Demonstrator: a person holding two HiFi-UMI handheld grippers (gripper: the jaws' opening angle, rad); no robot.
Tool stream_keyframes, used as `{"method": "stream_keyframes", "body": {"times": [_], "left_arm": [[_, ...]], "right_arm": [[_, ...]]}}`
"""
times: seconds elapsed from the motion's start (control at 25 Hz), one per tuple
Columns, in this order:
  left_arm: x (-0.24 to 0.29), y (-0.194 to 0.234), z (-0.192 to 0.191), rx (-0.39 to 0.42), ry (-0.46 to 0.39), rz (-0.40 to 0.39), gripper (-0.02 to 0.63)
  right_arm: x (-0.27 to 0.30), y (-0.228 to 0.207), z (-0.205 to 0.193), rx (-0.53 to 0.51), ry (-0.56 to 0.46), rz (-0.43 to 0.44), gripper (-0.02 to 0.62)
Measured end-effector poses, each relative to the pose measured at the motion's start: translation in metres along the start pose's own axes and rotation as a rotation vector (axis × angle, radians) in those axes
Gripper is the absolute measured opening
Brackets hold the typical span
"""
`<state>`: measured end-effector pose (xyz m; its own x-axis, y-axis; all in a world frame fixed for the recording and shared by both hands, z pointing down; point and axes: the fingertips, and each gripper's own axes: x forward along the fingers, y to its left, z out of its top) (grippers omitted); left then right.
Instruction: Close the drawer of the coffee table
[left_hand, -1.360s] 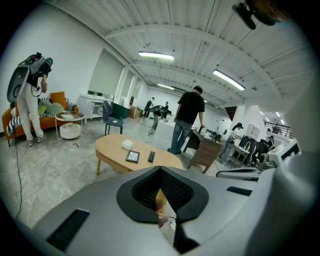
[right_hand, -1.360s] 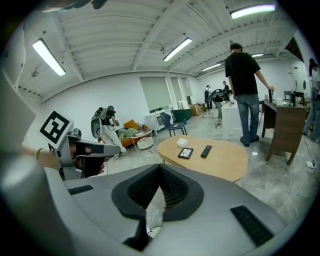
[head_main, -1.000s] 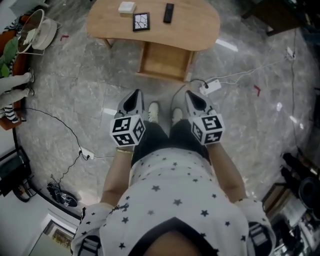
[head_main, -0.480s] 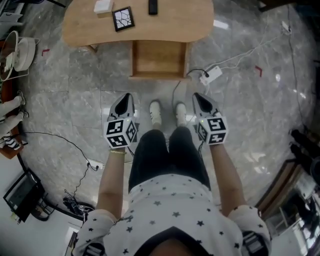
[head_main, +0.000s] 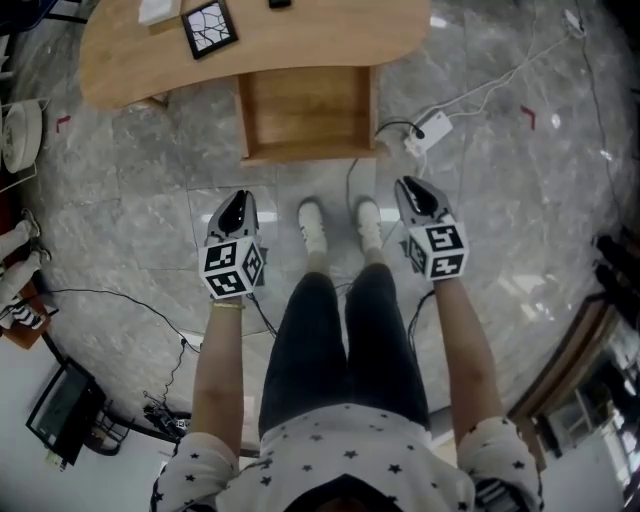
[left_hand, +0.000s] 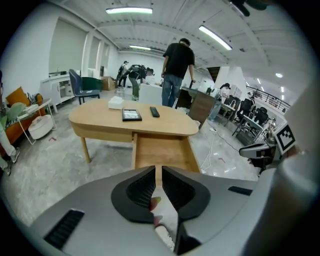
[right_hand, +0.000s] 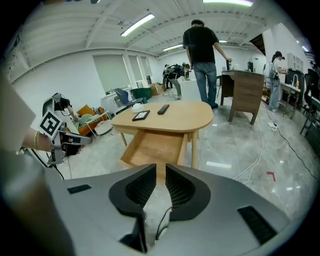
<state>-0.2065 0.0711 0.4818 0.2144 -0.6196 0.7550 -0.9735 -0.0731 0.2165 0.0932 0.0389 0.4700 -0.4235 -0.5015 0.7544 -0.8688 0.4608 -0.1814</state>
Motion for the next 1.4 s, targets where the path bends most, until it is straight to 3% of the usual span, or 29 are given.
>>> {"method": "stream_keyframes", "body": {"times": [0.24,0.6,1.08,1.4], "left_arm": [[0.041,0.021,-0.032,0.019,0.042,-0.005,0.107],[0.093,0.045,-0.068,0.118,0.095,-0.036,0.230],[0.140,0.072,-0.110,0.195,0.180,-0.002,0.330],[0.167,0.086,-0.122,0.208,0.191,0.007,0.353]], "right_arm": [[0.038,-0.016,-0.033,-0.007,0.027,-0.007,0.091],[0.095,-0.036,-0.073,-0.069,0.083,-0.023,0.169],[0.142,-0.057,-0.113,-0.128,0.155,-0.041,0.238],[0.173,-0.066,-0.130,-0.165,0.183,-0.047,0.288]]}}
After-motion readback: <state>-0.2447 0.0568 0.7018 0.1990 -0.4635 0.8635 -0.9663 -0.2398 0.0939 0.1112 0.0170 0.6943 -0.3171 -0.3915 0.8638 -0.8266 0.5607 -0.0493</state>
